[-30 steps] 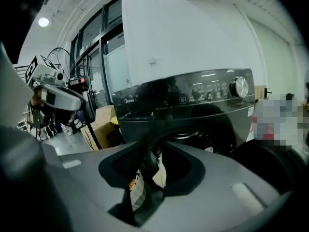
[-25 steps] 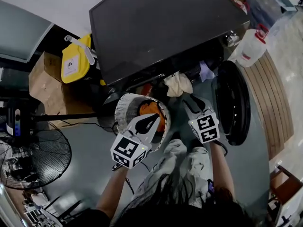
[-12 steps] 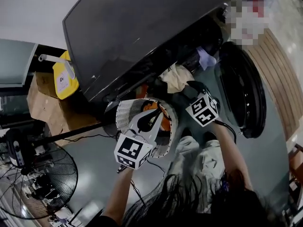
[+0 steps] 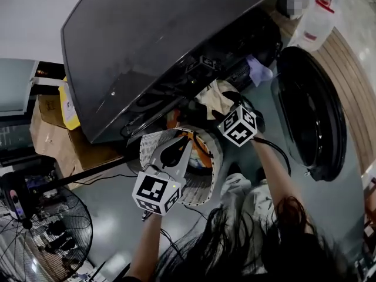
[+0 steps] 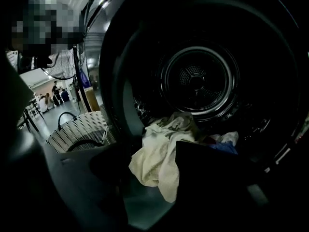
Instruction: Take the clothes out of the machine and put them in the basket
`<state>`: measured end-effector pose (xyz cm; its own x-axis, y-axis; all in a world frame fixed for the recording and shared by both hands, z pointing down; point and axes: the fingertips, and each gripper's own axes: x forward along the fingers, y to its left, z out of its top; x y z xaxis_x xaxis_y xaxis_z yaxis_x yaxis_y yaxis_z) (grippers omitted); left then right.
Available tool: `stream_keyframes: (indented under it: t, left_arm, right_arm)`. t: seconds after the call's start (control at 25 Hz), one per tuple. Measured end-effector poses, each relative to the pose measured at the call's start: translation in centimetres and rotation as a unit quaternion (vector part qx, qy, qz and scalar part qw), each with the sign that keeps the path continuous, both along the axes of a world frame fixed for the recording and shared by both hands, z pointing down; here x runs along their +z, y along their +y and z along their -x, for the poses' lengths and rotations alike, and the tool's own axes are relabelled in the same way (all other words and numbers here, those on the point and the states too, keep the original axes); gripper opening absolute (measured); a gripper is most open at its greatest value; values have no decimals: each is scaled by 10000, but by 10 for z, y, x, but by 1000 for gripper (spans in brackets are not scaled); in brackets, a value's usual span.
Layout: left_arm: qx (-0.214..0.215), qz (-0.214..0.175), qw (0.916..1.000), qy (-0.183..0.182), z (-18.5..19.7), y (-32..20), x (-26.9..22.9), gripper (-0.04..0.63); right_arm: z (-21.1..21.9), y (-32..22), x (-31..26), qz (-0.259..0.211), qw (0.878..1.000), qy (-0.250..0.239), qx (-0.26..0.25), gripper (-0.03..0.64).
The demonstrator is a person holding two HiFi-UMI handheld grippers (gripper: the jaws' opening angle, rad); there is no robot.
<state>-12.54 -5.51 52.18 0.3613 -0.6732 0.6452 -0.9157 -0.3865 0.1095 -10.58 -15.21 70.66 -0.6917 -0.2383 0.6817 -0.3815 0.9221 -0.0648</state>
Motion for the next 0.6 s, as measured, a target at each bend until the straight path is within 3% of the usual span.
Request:
stream_keyframes:
  t: [0.32, 0.6]
  left_arm:
    - [-60, 40, 9998, -203, 14, 6, 39, 20]
    - [-86, 226, 9994, -239, 28, 23, 62, 20]
  right_arm:
    - [26, -23, 57, -43, 9998, 73, 199, 383]
    - [44, -39, 100, 333, 9977, 61, 586, 394]
